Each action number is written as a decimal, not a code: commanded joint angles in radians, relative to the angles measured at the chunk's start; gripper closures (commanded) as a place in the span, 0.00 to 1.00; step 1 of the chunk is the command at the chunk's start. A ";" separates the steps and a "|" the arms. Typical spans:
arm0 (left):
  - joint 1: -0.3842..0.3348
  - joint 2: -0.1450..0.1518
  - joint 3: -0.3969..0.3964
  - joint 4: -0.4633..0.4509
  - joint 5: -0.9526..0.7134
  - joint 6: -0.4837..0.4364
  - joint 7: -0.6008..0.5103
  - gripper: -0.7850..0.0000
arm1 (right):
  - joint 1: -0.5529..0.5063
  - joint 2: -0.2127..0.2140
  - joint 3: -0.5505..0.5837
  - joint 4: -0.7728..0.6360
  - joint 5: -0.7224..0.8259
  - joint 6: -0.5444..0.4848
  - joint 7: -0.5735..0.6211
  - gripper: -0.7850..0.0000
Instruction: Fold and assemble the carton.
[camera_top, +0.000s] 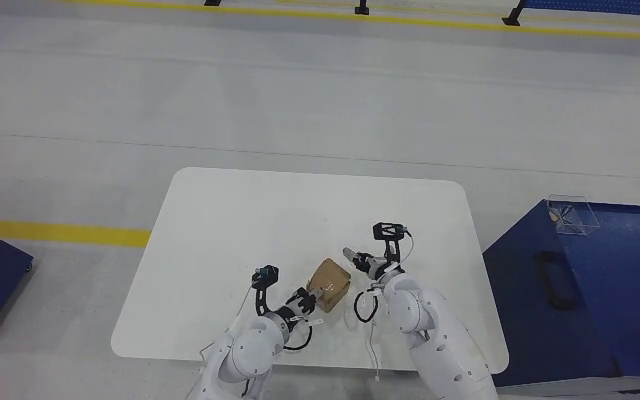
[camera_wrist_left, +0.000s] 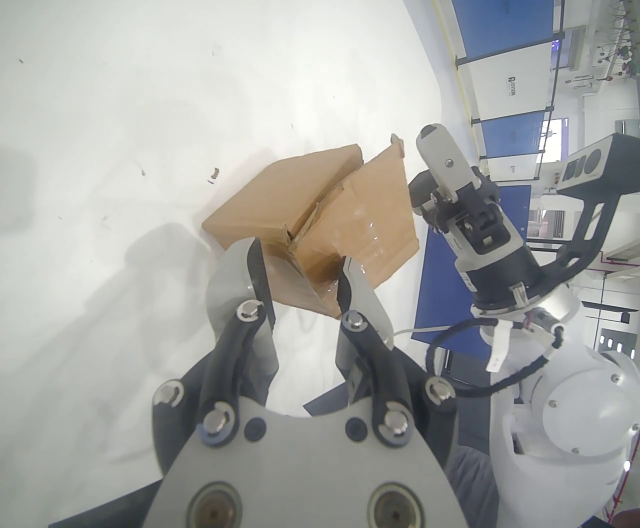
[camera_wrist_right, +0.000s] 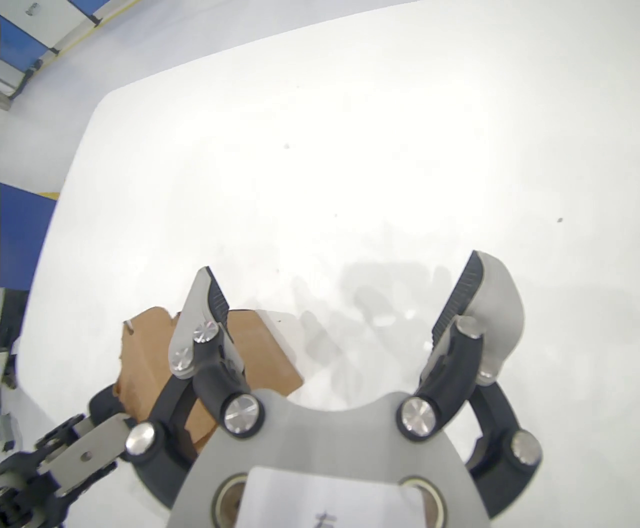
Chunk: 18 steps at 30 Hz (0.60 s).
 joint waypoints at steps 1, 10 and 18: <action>0.000 0.002 0.001 -0.003 -0.001 0.000 -0.001 0.67 | -0.006 0.005 0.006 -0.008 -0.009 -0.036 0.022 0.00; -0.008 0.011 0.008 0.002 -0.014 0.006 0.000 0.67 | -0.015 0.010 -0.011 -0.019 -0.044 -0.084 0.052 0.00; -0.020 0.018 0.018 0.010 -0.025 0.016 0.003 0.68 | -0.010 0.011 -0.025 -0.012 -0.057 -0.097 0.068 0.00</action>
